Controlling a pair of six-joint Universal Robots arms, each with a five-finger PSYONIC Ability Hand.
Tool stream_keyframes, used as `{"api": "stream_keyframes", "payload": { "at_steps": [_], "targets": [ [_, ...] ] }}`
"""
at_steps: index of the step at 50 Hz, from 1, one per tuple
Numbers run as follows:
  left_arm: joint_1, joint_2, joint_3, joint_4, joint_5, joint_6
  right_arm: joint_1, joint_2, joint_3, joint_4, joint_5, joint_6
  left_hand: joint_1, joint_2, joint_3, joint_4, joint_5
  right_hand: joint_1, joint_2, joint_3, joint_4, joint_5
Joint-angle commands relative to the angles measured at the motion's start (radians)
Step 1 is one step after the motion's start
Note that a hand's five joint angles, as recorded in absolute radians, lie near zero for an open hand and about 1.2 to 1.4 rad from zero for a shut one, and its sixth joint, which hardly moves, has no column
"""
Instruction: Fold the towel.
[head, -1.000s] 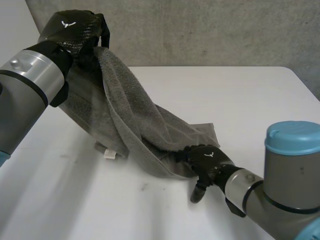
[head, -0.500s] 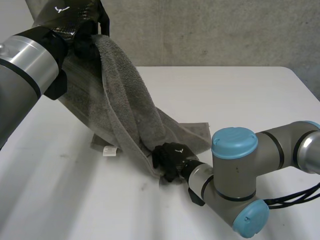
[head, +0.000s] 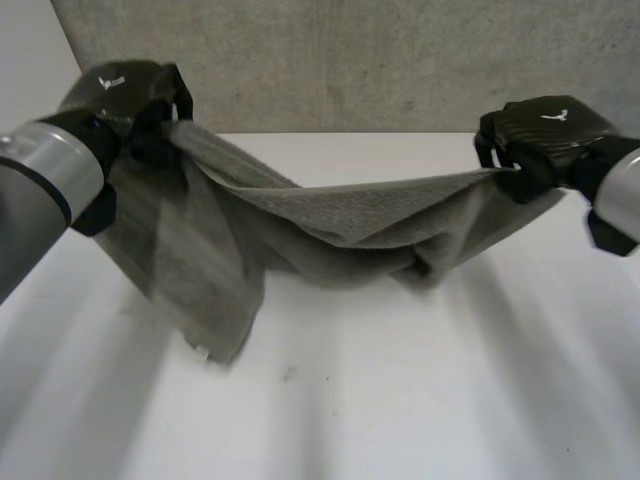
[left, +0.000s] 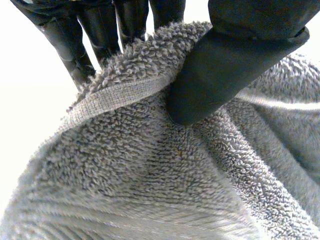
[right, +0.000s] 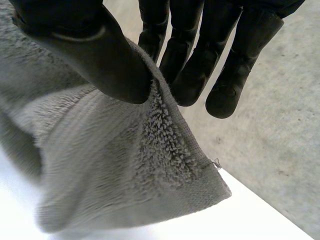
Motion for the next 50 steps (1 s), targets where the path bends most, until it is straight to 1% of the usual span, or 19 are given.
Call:
{"api": "stream_keyframes", "payload": {
  "at_steps": [1, 9, 11, 14, 16, 17, 19, 20, 22, 23, 25, 26, 27, 28, 30, 31, 33, 42, 50],
  "targets": [
    [-0.022, -0.019, -0.090, -0.028, 0.002, 0.020, -0.018, 0.002, -0.061, 0.258, -0.011, -0.211, 0.210, 0.179, 0.180, 0.178, 0.196, 0.066, 0.080, 0.065, 0.062, 0.054],
    [-0.068, -0.153, -0.144, -0.036, 0.001, 0.213, 0.001, 0.126, -0.081, 0.327, 0.001, -0.342, 0.210, 0.179, 0.180, 0.178, 0.196, 0.066, 0.080, 0.065, 0.062, 0.054],
    [-0.080, -0.216, -0.115, -0.051, -0.001, 0.315, 0.016, 0.192, -0.129, 0.325, 0.042, -0.359, 0.210, 0.179, 0.180, 0.178, 0.196, 0.066, 0.080, 0.065, 0.062, 0.054],
    [-0.078, -0.250, -0.076, -0.054, -0.002, 0.362, 0.028, 0.236, -0.182, 0.320, 0.075, -0.369, 0.210, 0.179, 0.180, 0.178, 0.196, 0.066, 0.080, 0.065, 0.062, 0.054],
    [-0.078, -0.318, 0.047, -0.054, -0.013, 0.432, 0.071, 0.339, -0.360, 0.313, 0.147, -0.395, 0.210, 0.179, 0.180, 0.178, 0.196, 0.066, 0.080, 0.065, 0.062, 0.054],
    [-0.078, -0.319, 0.048, -0.054, -0.013, 0.432, 0.071, 0.339, -0.361, 0.313, 0.147, -0.396, 0.210, 0.179, 0.180, 0.178, 0.196, 0.066, 0.080, 0.065, 0.062, 0.054],
    [-0.080, -0.369, 0.217, -0.051, -0.006, 0.474, 0.115, 0.441, -0.609, 0.278, 0.213, -0.389, 0.210, 0.179, 0.180, 0.178, 0.196, 0.066, 0.080, 0.065, 0.062, 0.054],
    [-0.080, -0.369, 0.218, -0.051, -0.006, 0.474, 0.116, 0.442, -0.610, 0.277, 0.213, -0.389, 0.210, 0.179, 0.180, 0.178, 0.196, 0.066, 0.080, 0.065, 0.062, 0.054],
    [-0.082, -0.409, 0.400, 0.022, -0.006, 0.497, 0.138, 0.511, -0.848, 0.127, 0.244, -0.377, 0.210, 0.179, 0.180, 0.178, 0.196, 0.066, 0.080, 0.065, 0.062, 0.054],
    [-0.082, -0.409, 0.401, 0.022, -0.006, 0.497, 0.139, 0.511, -0.849, 0.126, 0.244, -0.377, 0.210, 0.179, 0.180, 0.178, 0.196, 0.066, 0.080, 0.065, 0.062, 0.054],
    [-0.086, -0.417, 0.478, 0.095, -0.009, 0.498, 0.142, 0.528, -0.938, -0.076, 0.256, -0.333, 0.210, 0.179, 0.180, 0.178, 0.196, 0.066, 0.080, 0.065, 0.062, 0.054],
    [-0.089, -0.414, 0.531, 0.181, -0.010, 0.491, 0.142, 0.528, -0.938, -0.077, 0.256, -0.333, 0.210, 0.179, 0.180, 0.178, 0.196, 0.066, 0.080, 0.065, 0.062, 0.054],
    [-0.091, -0.411, 0.557, 0.275, -0.010, 0.488, 0.143, 0.519, -0.937, -0.171, 0.260, -0.301, 0.210, 0.179, 0.180, 0.178, 0.196, 0.066, 0.080, 0.065, 0.062, 0.054],
    [-0.091, -0.411, 0.557, 0.276, -0.010, 0.488, 0.143, 0.519, -0.937, -0.172, 0.261, -0.300, 0.210, 0.179, 0.180, 0.178, 0.196, 0.066, 0.080, 0.065, 0.062, 0.054],
    [-0.091, -0.397, 0.570, 0.471, -0.019, 0.489, 0.143, 0.480, -0.901, -0.325, 0.277, -0.241, 0.210, 0.179, 0.180, 0.178, 0.196, 0.066, 0.080, 0.065, 0.062, 0.054],
    [-0.091, -0.397, 0.570, 0.472, -0.019, 0.489, 0.143, 0.480, -0.901, -0.325, 0.277, -0.241, 0.210, 0.179, 0.180, 0.178, 0.196, 0.066, 0.080, 0.065, 0.062, 0.054],
    [-0.092, -0.391, 0.545, 0.600, -0.035, 0.477, 0.143, 0.431, -0.817, -0.373, 0.288, -0.204, 0.210, 0.179, 0.180, 0.178, 0.196, 0.066, 0.080, 0.065, 0.062, 0.054],
    [-0.074, -0.392, 0.323, 0.530, -0.061, 0.412, 0.129, 0.331, -0.539, -0.330, 0.274, -0.196, 0.210, 0.179, 0.180, 0.178, 0.196, 0.066, 0.080, 0.065, 0.062, 0.054],
    [-0.054, -0.389, -0.041, 0.513, -0.056, 0.420, 0.122, 0.298, -0.159, -0.276, 0.170, -0.208, 0.210, 0.179, 0.180, 0.178, 0.196, 0.066, 0.080, 0.065, 0.062, 0.054]
  ]
}}
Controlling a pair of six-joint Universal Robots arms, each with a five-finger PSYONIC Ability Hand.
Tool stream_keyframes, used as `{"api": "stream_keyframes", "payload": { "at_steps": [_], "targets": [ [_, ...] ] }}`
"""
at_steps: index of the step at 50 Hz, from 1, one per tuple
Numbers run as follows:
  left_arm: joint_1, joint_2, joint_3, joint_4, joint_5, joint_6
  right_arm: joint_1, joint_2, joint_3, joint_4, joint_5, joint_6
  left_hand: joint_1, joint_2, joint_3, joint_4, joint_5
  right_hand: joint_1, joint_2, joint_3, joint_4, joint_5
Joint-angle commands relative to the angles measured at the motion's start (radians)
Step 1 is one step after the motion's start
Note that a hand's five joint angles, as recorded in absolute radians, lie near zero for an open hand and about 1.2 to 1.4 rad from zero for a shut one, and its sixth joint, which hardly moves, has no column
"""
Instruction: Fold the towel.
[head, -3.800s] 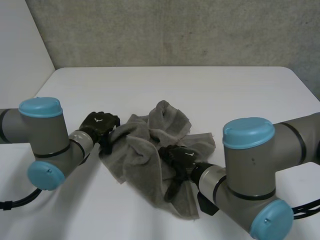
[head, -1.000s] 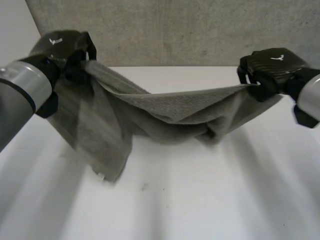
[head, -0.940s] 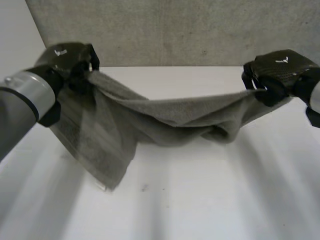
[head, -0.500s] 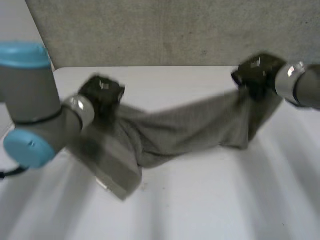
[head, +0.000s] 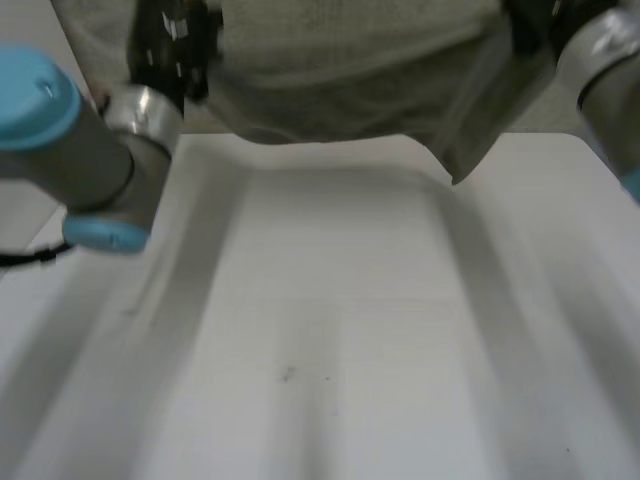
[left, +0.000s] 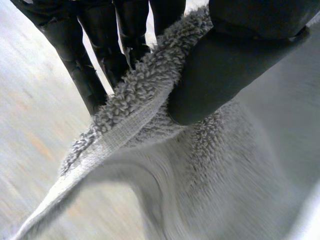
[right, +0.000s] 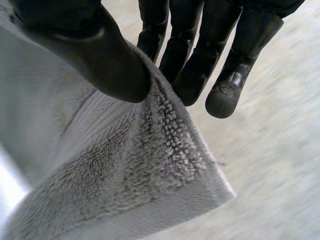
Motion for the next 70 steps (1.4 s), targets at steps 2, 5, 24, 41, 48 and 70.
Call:
{"api": "stream_keyframes", "payload": {
  "at_steps": [2, 5, 24, 41, 48, 70],
  "targets": [
    [0.013, -0.003, -0.371, -0.023, 0.005, 0.010, -0.014, 0.002, 0.434, 0.032, -0.131, -0.041, 0.210, 0.179, 0.179, 0.178, 0.196, 0.066, 0.062, 0.065, 0.062, 0.054],
    [0.013, -0.005, -0.419, -0.027, 0.003, 0.011, -0.016, 0.011, 0.505, 0.031, -0.137, -0.069, 0.210, 0.179, 0.179, 0.178, 0.196, 0.066, 0.062, 0.065, 0.062, 0.054],
    [0.025, 0.106, -0.620, -0.027, -0.003, 0.011, -0.233, -0.199, 0.954, -0.239, -0.183, -0.056, -0.606, -0.637, -0.637, -0.638, -0.620, 0.066, 0.062, 0.065, 0.062, 0.054],
    [0.100, 0.041, -0.626, 0.086, -0.012, 0.008, -0.339, -0.199, 0.948, -0.265, -0.220, 0.069, -0.674, -0.705, -0.704, -0.706, -0.688, 0.066, 0.062, 0.065, 0.062, 0.054],
    [0.128, 0.056, -0.655, 0.074, 0.000, -0.001, -0.335, -0.199, 0.962, -0.267, -0.220, 0.069, -0.659, -0.690, -0.690, -0.691, -0.673, 0.066, 0.062, 0.065, 0.062, 0.054],
    [0.152, 0.060, -0.627, -0.093, 0.154, -0.006, -0.332, -0.175, 0.967, -0.270, -0.220, 0.060, -0.571, -0.602, -0.601, -0.603, -0.585, 0.066, 0.062, 0.065, 0.062, 0.054]
  ]
}}
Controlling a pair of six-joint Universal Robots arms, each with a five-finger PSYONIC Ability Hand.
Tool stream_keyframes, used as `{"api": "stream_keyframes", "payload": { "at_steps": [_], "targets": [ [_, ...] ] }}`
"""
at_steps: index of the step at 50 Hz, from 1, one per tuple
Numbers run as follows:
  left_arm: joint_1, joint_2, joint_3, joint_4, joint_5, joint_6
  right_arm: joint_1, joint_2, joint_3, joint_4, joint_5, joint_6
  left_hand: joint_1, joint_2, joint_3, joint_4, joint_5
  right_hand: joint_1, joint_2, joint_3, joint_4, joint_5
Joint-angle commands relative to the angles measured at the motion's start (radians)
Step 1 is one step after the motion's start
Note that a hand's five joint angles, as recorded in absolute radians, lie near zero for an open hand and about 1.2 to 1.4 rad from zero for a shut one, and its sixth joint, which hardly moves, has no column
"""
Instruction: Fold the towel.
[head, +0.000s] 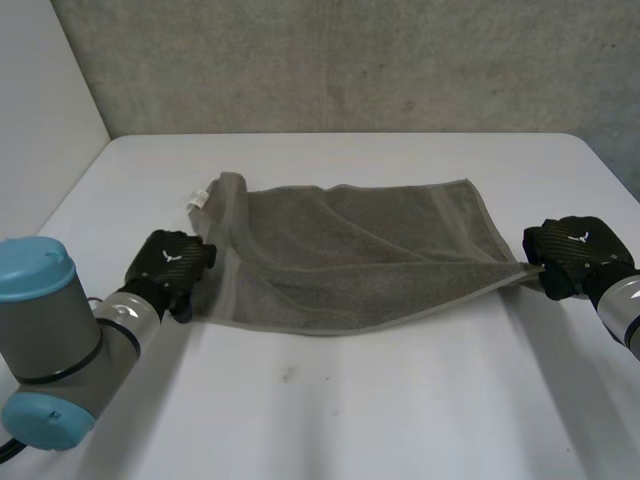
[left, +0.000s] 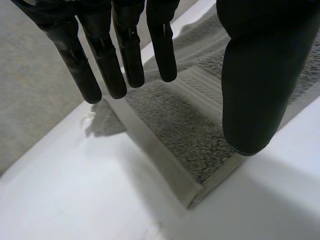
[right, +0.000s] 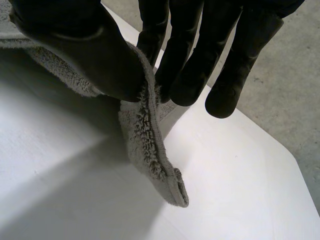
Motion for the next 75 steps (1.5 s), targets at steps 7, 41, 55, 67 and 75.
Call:
{"api": "stream_keyframes", "payload": {
  "at_steps": [7, 41, 55, 67, 75],
  "targets": [
    [0.031, -0.107, 0.118, -0.081, 0.045, 0.000, 0.000, 0.013, -0.001, 0.000, -0.002, -0.006, 0.025, 0.023, 0.024, 0.023, 0.023, 0.066, 0.062, 0.065, 0.062, 0.054],
    [0.033, -0.209, 0.221, -0.092, 0.047, 0.001, -0.001, 0.021, -0.002, 0.000, 0.000, -0.008, 0.351, 0.349, 0.350, 0.349, 0.349, 0.066, 0.062, 0.065, 0.062, 0.054],
    [0.033, -0.224, 0.232, -0.092, 0.047, 0.000, -0.001, 0.021, -0.002, 0.000, 0.000, -0.009, 0.550, 0.549, 0.549, 0.549, 0.548, 0.066, 0.062, 0.065, 0.062, 0.054],
    [0.033, -0.178, 0.197, -0.118, 0.045, 0.010, -0.001, 0.021, -0.002, 0.000, -0.002, -0.009, -0.057, -0.058, -0.058, -0.058, -0.059, 0.066, 0.062, 0.065, 0.062, 0.054],
    [0.035, -0.183, 0.195, -0.122, 0.048, 0.010, 0.000, 0.030, -0.002, 0.000, -0.002, -0.009, -0.040, -0.041, -0.041, -0.041, -0.042, 0.066, 0.062, 0.065, 0.062, 0.054]
  ]
}}
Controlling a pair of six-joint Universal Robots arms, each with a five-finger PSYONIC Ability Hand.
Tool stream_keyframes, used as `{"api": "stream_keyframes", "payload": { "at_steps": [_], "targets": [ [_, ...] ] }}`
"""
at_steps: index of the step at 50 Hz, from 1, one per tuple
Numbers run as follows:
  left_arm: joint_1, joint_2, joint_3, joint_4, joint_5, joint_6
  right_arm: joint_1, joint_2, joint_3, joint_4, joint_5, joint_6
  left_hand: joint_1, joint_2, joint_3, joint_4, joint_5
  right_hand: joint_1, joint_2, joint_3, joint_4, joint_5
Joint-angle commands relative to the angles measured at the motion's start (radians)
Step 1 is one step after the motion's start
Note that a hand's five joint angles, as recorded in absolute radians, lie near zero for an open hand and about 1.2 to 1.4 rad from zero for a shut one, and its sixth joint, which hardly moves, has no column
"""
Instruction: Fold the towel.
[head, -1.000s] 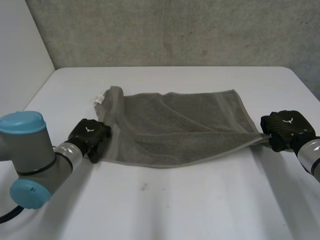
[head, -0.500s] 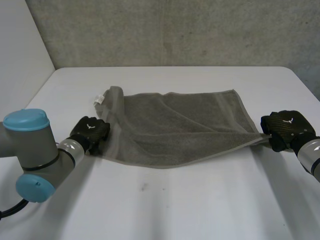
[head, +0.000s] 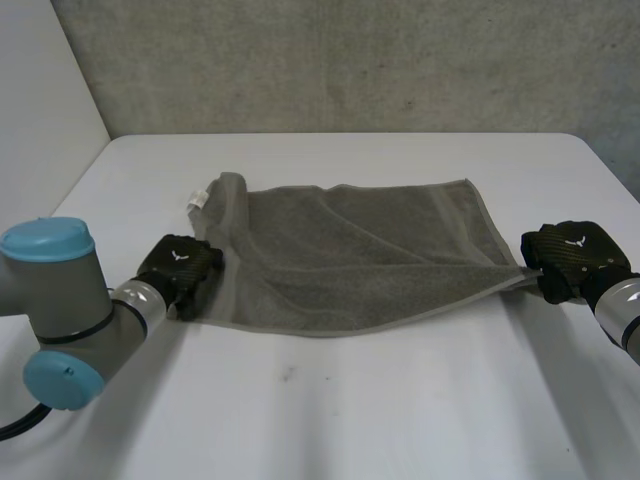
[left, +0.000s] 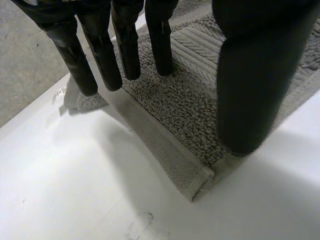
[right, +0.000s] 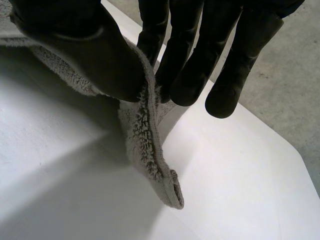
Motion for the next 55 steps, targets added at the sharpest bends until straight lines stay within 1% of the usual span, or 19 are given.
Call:
{"api": "stream_keyframes", "payload": {
  "at_steps": [1, 7, 13, 15, 16, 18, 23, 35, 37, 39, 43, 44, 45, 46, 47, 48, 49, 50, 55],
  "targets": [
    [0.001, -0.004, -0.001, -0.003, 0.003, 0.000, 0.001, 0.007, 0.000, 0.000, 0.000, 0.000, 0.052, 0.056, 0.055, 0.055, 0.060, 0.066, 0.062, 0.065, 0.062, 0.054],
    [0.001, -0.027, 0.016, 0.002, 0.003, 0.000, 0.001, 0.007, 0.000, 0.000, 0.000, 0.000, 0.084, 0.089, 0.087, 0.088, 0.092, 0.066, 0.062, 0.065, 0.062, 0.054],
    [0.001, -0.045, 0.041, -0.006, 0.003, 0.000, 0.001, 0.007, 0.000, 0.000, 0.000, 0.000, 0.178, 0.183, 0.181, 0.182, 0.186, 0.066, 0.062, 0.065, 0.062, 0.054],
    [0.001, -0.048, 0.045, 0.002, 0.003, -0.002, 0.001, 0.009, -0.002, 0.000, 0.000, -0.001, 0.295, 0.299, 0.298, 0.298, 0.303, 0.066, 0.062, 0.065, 0.062, 0.054],
    [0.001, -0.048, 0.045, 0.002, 0.003, -0.002, 0.001, 0.009, -0.002, 0.000, 0.000, -0.001, 0.296, 0.300, 0.299, 0.299, 0.304, 0.066, 0.062, 0.065, 0.062, 0.054],
    [0.001, -0.048, 0.048, 0.003, 0.003, -0.005, 0.001, 0.010, -0.002, 0.000, 0.000, -0.001, 0.404, 0.408, 0.407, 0.407, 0.412, 0.066, 0.062, 0.065, 0.062, 0.054],
    [0.001, -0.048, 0.051, 0.003, 0.003, -0.008, 0.001, 0.010, -0.002, 0.000, 0.000, -0.001, 0.519, 0.523, 0.522, 0.522, 0.526, 0.066, 0.062, 0.065, 0.062, 0.054],
    [0.003, -0.045, 0.053, 0.002, 0.001, -0.011, 0.001, 0.010, -0.002, 0.000, 0.000, -0.001, 0.557, 0.561, 0.560, 0.560, 0.565, 0.066, 0.062, 0.065, 0.062, 0.054],
    [0.003, -0.045, 0.053, 0.002, 0.001, -0.011, 0.001, 0.010, -0.002, 0.000, 0.000, -0.001, 0.616, 0.620, 0.619, 0.619, 0.623, 0.066, 0.062, 0.065, 0.062, 0.054],
    [0.003, -0.047, 0.053, 0.002, 0.001, -0.011, 0.001, 0.010, -0.002, 0.000, 0.000, -0.001, 0.619, 0.623, 0.622, 0.622, 0.627, 0.066, 0.062, 0.065, 0.062, 0.054],
    [0.003, -0.048, 0.051, 0.002, 0.003, -0.010, 0.001, 0.010, -0.002, 0.000, 0.000, -0.001, 0.595, 0.600, 0.598, 0.599, 0.603, 0.066, 0.062, 0.065, 0.062, 0.054],
    [0.003, -0.050, 0.050, 0.002, 0.003, -0.008, 0.001, 0.010, -0.002, 0.000, 0.000, -0.001, 0.531, 0.536, 0.534, 0.535, 0.539, 0.066, 0.062, 0.065, 0.062, 0.054],
    [0.003, -0.050, 0.048, 0.002, 0.003, -0.008, 0.001, 0.010, -0.002, 0.000, 0.000, -0.001, 0.409, 0.413, 0.412, 0.412, 0.416, 0.066, 0.062, 0.065, 0.062, 0.054],
    [0.003, -0.050, 0.048, 0.002, 0.003, -0.008, 0.001, 0.010, -0.002, 0.000, 0.000, -0.001, 0.407, 0.412, 0.410, 0.411, 0.415, 0.066, 0.062, 0.065, 0.062, 0.054],
    [0.003, -0.048, 0.045, 0.002, 0.001, -0.008, 0.001, 0.010, -0.002, 0.000, 0.000, -0.001, 0.250, 0.255, 0.253, 0.254, 0.258, 0.066, 0.062, 0.065, 0.062, 0.054],
    [0.003, -0.048, 0.045, 0.002, 0.001, -0.008, 0.001, 0.010, -0.002, 0.000, 0.000, -0.001, 0.249, 0.253, 0.252, 0.252, 0.257, 0.066, 0.062, 0.065, 0.062, 0.054],
    [0.003, -0.047, 0.042, 0.002, 0.001, -0.008, 0.001, 0.010, -0.002, 0.000, 0.000, -0.001, 0.144, 0.148, 0.147, 0.148, 0.152, 0.066, 0.062, 0.065, 0.062, 0.054],
    [0.003, -0.044, 0.041, -0.001, 0.001, -0.008, 0.001, 0.010, -0.002, 0.000, 0.000, -0.003, 0.100, 0.104, 0.103, 0.103, 0.107, 0.066, 0.062, 0.065, 0.062, 0.054],
    [0.003, -0.040, 0.044, 0.000, 0.001, -0.008, 0.001, 0.012, 0.000, 0.000, 0.000, -0.017, 0.082, 0.086, 0.085, 0.085, 0.089, 0.066, 0.062, 0.065, 0.062, 0.054]
  ]
}}
